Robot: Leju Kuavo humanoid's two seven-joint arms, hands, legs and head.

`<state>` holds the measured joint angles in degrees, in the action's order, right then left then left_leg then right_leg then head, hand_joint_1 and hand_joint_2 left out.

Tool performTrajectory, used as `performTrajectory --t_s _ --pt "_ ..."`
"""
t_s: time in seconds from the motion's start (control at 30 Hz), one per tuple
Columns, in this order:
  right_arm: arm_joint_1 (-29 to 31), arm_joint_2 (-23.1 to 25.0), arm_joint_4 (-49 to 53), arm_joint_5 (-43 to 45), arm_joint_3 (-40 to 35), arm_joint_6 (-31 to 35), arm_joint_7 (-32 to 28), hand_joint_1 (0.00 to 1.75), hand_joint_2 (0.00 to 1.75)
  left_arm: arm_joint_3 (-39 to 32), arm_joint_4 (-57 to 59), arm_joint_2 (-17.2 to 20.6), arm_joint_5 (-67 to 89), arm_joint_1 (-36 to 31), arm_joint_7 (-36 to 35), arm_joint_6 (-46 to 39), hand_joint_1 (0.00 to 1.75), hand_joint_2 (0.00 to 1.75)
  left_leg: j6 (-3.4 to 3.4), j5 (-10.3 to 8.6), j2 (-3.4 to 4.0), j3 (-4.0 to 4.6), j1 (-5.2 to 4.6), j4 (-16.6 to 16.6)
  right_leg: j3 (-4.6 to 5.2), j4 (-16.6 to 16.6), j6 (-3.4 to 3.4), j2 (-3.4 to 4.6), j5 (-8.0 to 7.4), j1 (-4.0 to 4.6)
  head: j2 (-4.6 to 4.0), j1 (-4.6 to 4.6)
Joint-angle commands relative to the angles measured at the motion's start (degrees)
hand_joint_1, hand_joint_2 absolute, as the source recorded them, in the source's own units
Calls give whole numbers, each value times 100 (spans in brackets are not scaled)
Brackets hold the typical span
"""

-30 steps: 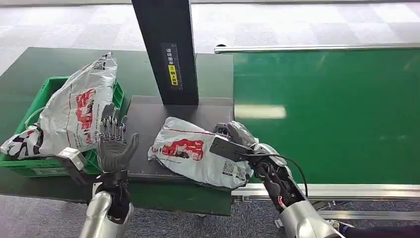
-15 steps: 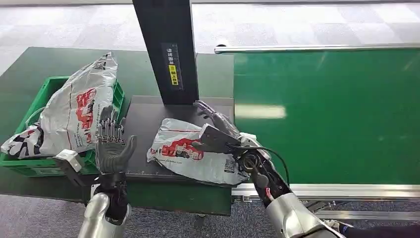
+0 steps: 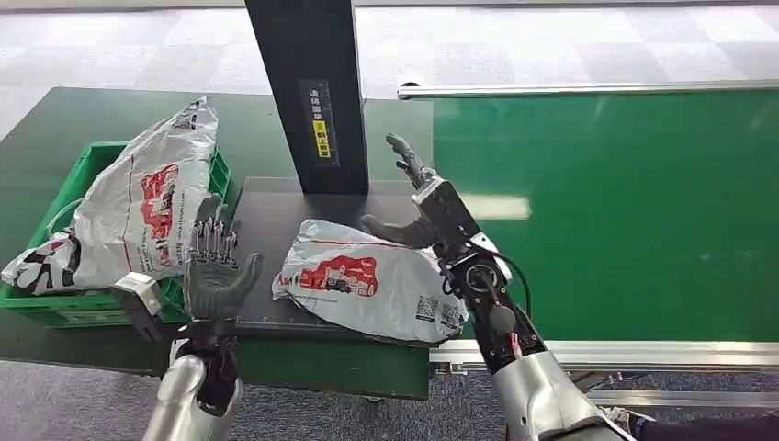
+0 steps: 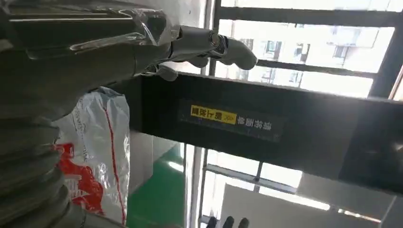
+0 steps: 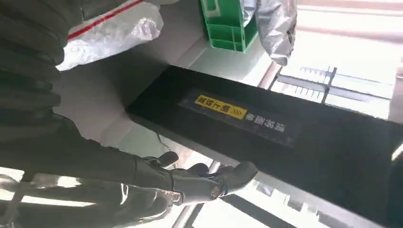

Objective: Moved the parcel from conveyor to table for the left to box.

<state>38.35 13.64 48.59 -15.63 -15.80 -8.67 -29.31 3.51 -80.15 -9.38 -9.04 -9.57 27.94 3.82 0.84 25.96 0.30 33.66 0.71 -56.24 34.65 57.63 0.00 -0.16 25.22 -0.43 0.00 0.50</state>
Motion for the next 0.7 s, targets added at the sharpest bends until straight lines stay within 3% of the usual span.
performTrajectory --t_s 0.03,0.17,0.27,0.37,0.43,0.47,0.5,0.53,0.7 --pt "-343 -437 779 262 373 196 79 0 175 730 174 187 680 -100 -274 180 0 175 -5 -1 -24 -8 0 6 -18 -8 1 -22 5 1 -2 2" --pt "-391 -447 849 275 378 179 74 0 175 709 137 184 704 -68 -284 186 0 175 -4 2 -19 -11 0 7 -20 -10 1 -17 6 1 -2 2" --pt "-807 -580 1217 688 596 286 -1 0 175 959 155 305 1287 97 -416 633 0 175 -3 4 -12 -17 1 10 -24 -12 0 -12 6 1 0 0" --pt "-961 -665 1404 783 699 566 -127 0 175 1256 781 320 2003 -199 -360 820 0 175 -4 -3 -39 -18 -1 15 -31 -16 1 -38 9 -1 -2 0" --pt "-946 -618 1477 809 733 584 -144 0 175 1436 1150 351 2492 -396 -408 740 0 175 -4 0 -19 -4 -3 5 -11 -5 3 -16 5 -3 -2 0" --pt "-933 -589 1500 802 729 600 -141 0 175 1514 1297 371 2740 -458 -531 682 0 175 -6 0 -22 -9 -3 8 -19 -10 4 -19 5 -2 -2 2" --pt "-900 -577 1497 651 675 719 -53 0 175 1681 1542 387 3685 -567 -1096 -107 0 175 -4 0 -10 -5 -4 6 -11 -5 2 -11 3 -4 -2 0" --pt "-862 -564 1478 595 663 742 22 0 175 1666 1787 316 3982 -675 -1277 -332 0 175 -5 -2 -12 -11 -4 9 -18 -9 2 -13 3 -4 -2 0" --pt "-643 -475 1138 482 708 756 249 0 175 1723 2620 205 4943 -1080 -1678 -837 0 175 -2 -1 -8 -6 -2 5 -9 -5 0 -9 1 -3 -2 0"
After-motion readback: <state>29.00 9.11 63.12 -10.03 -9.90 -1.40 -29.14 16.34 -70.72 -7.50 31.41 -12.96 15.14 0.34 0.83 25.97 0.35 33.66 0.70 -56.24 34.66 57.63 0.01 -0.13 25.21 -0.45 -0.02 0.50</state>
